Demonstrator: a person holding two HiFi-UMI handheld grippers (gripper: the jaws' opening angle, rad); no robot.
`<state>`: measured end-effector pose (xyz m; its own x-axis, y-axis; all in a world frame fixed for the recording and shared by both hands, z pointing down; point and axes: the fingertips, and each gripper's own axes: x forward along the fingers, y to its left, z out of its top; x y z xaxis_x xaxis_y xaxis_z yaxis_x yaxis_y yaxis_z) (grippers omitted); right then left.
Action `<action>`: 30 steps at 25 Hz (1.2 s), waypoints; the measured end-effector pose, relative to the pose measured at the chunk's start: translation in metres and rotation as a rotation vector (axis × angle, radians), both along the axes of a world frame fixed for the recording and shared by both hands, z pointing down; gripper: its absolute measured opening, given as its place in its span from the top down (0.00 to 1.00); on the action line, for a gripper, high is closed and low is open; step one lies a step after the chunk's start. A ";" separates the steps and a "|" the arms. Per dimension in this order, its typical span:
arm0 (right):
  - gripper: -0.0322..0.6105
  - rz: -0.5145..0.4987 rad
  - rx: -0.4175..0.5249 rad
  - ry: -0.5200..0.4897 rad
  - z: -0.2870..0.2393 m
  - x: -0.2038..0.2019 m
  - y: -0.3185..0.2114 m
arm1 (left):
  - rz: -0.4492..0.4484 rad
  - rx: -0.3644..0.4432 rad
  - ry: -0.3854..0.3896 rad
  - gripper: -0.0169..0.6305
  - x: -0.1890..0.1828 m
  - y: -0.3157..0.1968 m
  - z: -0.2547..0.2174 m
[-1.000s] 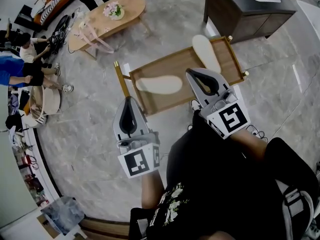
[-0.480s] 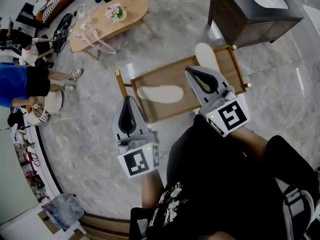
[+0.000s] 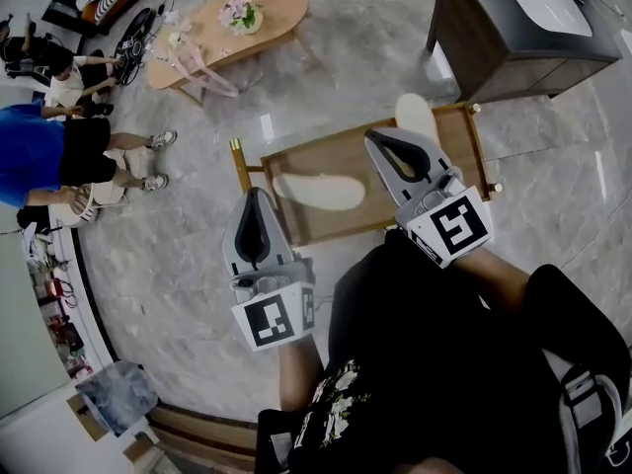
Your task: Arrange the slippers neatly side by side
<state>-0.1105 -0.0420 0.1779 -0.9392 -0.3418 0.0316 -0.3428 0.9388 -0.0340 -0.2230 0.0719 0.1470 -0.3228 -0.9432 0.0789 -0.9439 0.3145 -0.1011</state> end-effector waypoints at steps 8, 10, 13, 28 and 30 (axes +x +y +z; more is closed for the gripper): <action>0.95 -0.054 -0.032 0.003 0.019 -0.007 -0.015 | -0.041 -0.071 -0.013 0.97 0.008 -0.003 0.019; 0.95 -0.066 -0.042 0.006 0.024 -0.008 -0.015 | -0.054 -0.087 -0.003 0.97 0.008 -0.002 0.024; 0.95 -0.083 -0.063 0.023 0.035 -0.011 -0.012 | -0.059 -0.111 0.000 0.97 0.010 -0.001 0.032; 0.95 -0.073 -0.170 0.098 0.094 -0.022 -0.009 | 0.022 -0.315 0.032 0.97 -0.007 -0.007 0.099; 0.95 -0.072 -0.197 0.107 0.102 -0.024 -0.006 | 0.022 -0.343 0.030 0.94 -0.009 -0.005 0.107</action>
